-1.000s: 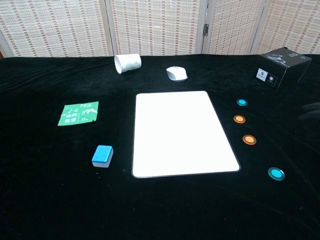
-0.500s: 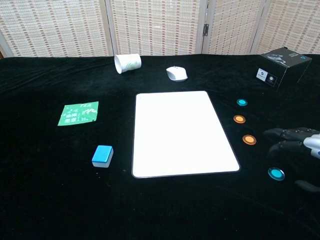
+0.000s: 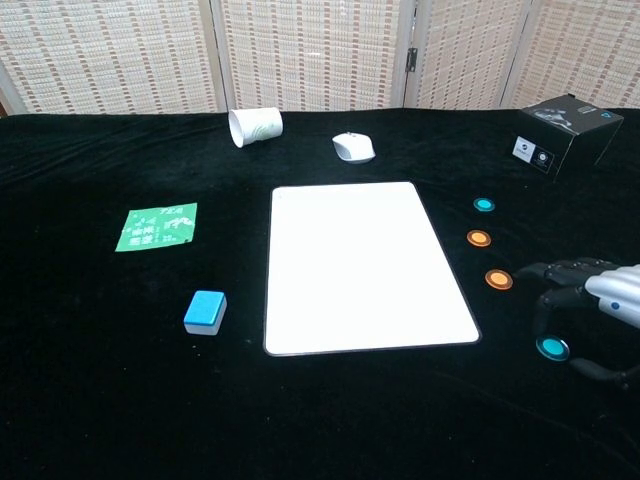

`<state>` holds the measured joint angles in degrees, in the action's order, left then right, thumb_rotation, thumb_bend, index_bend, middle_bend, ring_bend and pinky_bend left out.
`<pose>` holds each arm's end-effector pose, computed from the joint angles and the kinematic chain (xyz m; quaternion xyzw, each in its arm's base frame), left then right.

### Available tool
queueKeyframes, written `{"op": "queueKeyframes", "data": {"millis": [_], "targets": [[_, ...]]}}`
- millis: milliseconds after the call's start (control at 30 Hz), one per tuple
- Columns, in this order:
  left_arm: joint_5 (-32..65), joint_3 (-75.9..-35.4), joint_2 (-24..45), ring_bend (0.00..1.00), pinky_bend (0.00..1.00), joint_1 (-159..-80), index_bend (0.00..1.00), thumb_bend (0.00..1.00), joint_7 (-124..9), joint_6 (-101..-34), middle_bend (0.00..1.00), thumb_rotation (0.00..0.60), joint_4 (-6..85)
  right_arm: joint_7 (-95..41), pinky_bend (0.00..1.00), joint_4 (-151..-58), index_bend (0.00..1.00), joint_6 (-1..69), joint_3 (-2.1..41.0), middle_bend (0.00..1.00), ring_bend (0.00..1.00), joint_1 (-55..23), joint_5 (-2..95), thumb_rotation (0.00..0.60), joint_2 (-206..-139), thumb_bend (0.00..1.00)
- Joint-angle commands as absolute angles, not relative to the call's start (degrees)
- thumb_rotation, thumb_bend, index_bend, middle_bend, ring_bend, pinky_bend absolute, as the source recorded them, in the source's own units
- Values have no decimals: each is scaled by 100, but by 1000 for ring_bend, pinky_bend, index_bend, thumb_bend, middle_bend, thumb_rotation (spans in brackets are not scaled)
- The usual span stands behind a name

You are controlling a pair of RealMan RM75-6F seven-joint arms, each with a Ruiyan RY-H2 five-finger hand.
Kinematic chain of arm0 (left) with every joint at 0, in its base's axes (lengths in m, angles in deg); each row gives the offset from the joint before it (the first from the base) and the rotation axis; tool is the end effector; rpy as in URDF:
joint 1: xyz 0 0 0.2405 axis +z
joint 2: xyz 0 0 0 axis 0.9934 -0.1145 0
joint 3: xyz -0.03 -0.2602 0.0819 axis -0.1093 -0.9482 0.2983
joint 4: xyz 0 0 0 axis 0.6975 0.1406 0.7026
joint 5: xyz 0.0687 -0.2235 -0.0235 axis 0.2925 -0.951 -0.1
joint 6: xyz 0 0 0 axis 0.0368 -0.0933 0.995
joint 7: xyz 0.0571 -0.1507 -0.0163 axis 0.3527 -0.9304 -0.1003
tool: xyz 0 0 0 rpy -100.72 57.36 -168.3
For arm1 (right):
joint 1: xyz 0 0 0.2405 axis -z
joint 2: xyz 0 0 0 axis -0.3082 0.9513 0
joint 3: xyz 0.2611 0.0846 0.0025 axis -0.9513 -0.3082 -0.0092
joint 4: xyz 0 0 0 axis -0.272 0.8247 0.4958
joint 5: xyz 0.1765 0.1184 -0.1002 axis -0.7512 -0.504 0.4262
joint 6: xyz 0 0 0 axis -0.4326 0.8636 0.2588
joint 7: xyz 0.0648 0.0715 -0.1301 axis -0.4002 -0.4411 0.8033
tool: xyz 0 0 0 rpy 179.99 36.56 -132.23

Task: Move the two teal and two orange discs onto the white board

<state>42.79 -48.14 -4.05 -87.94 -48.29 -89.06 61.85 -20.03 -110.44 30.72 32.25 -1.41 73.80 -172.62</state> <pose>-0.3189 0.1902 0.1072 -0.6192 -0.3775 -0.3686 0.5816 -0.2983 -0.2401 -0.0341 0.7704 -0.4004 0.3036 0.3925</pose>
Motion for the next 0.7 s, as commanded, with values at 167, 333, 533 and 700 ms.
{"op": "queueKeyframes", "data": {"millis": [167, 333, 533, 700], "targets": [[4278, -4810, -395, 35, 0, -8791, 102, 278, -4847, -8905, 8, 600, 6159, -2005, 0, -10994, 421, 3028, 3228, 103, 0, -181, 7276, 600, -17303, 475], [4255, -4810, -395, 35, 0, -8783, 102, 278, -4878, -8901, 8, 600, 6134, -2000, 0, -10977, 427, 3011, 3247, 105, 0, -219, 7257, 600, -17343, 475], [4254, -4800, -389, 35, 0, -8771, 102, 278, -4922, -8905, 8, 600, 6093, -1962, 0, -10977, 458, 3001, 3281, 123, 0, -242, 7232, 600, -17378, 475], [4263, -4795, -388, 35, 0, -8768, 102, 278, -4946, -8909, 8, 600, 6074, -1983, 0, -11003, 490, 3058, 3288, 145, 0, -246, 7233, 600, -17374, 475]]}}
